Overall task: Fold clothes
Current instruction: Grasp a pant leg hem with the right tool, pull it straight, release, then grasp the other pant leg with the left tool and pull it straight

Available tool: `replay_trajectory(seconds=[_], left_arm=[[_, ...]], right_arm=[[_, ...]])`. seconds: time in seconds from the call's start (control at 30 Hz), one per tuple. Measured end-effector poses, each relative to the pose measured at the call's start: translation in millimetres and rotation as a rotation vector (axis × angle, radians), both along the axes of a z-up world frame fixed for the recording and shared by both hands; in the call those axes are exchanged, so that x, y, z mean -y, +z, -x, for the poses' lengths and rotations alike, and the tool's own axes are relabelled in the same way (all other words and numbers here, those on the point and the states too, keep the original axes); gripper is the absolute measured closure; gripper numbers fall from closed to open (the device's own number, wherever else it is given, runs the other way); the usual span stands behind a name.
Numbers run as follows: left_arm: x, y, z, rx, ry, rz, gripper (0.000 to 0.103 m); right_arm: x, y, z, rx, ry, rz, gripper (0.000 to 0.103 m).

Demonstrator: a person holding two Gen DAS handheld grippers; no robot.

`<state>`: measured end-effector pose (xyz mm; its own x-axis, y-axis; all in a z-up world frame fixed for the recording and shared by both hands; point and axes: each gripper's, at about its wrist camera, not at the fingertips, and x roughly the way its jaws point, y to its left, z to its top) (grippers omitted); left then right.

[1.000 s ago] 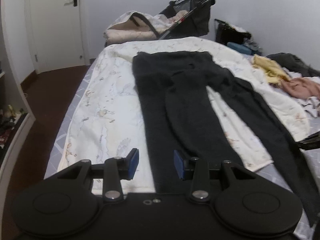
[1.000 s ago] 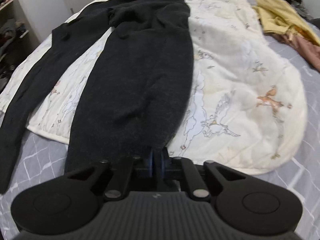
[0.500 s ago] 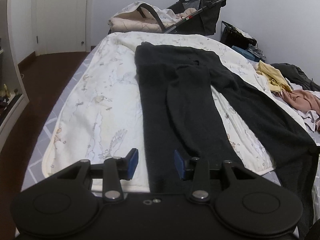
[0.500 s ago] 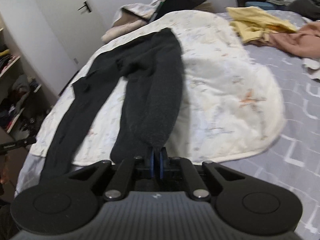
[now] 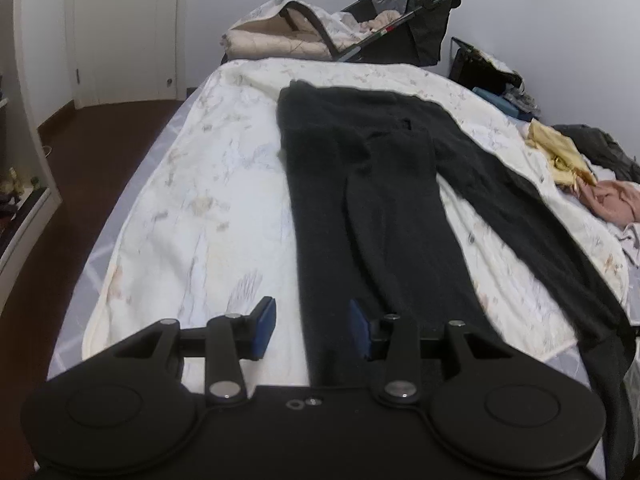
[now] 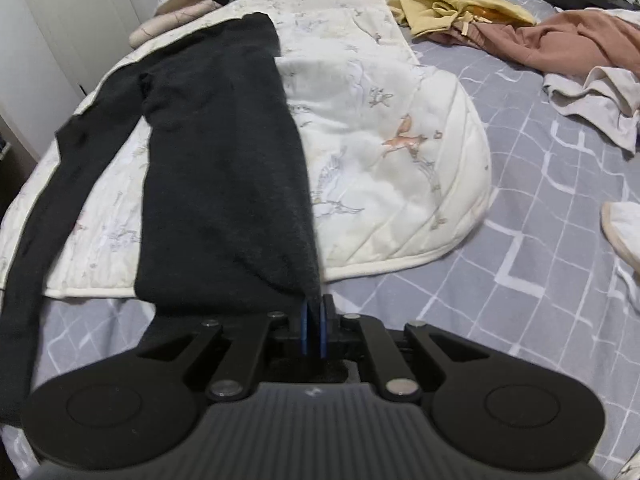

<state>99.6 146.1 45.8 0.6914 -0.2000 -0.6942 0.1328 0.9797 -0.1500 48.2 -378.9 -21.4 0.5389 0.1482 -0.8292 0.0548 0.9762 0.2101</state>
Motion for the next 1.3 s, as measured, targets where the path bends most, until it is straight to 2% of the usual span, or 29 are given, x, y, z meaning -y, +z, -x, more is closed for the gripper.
replay_trajectory(seconds=[0.13,0.3,0.37,0.53,0.67,0.87,0.93,1.0,1.2,1.3], left_arm=[[4,10,-39,0.022,-0.002,0.032,0.058],[6,-3,-100,0.019,0.028,0.051,0.054],[7,-13,-123,0.004,0.055,0.046,0.053],[14,-34,-162,-0.007,0.091,0.026,0.053],[18,-48,-178,-0.028,0.113,0.015,0.054],[11,-64,-188,-0.029,0.091,0.097,0.058],[12,-67,-189,-0.035,0.063,0.133,0.066],[12,-69,-190,-0.043,0.047,0.157,0.097],[2,-62,-176,-0.029,0.049,0.264,0.098],[-5,-46,-157,0.01,0.015,0.283,0.098]], right_arm=[[-15,18,7,0.061,0.032,0.067,0.088],[-14,35,28,0.131,-0.022,0.064,0.067],[-15,39,34,0.149,-0.05,0.085,0.063],[-11,44,46,0.199,-0.105,0.067,0.063],[-25,45,39,0.217,-0.068,0.037,0.063],[-52,44,26,0.238,0.009,0.018,0.063],[-63,44,22,0.246,0.041,0.007,0.063],[-71,44,20,0.253,0.059,0.002,0.063],[-81,47,20,0.277,0.072,-0.024,0.063],[-82,48,21,0.281,0.067,-0.036,0.063]])
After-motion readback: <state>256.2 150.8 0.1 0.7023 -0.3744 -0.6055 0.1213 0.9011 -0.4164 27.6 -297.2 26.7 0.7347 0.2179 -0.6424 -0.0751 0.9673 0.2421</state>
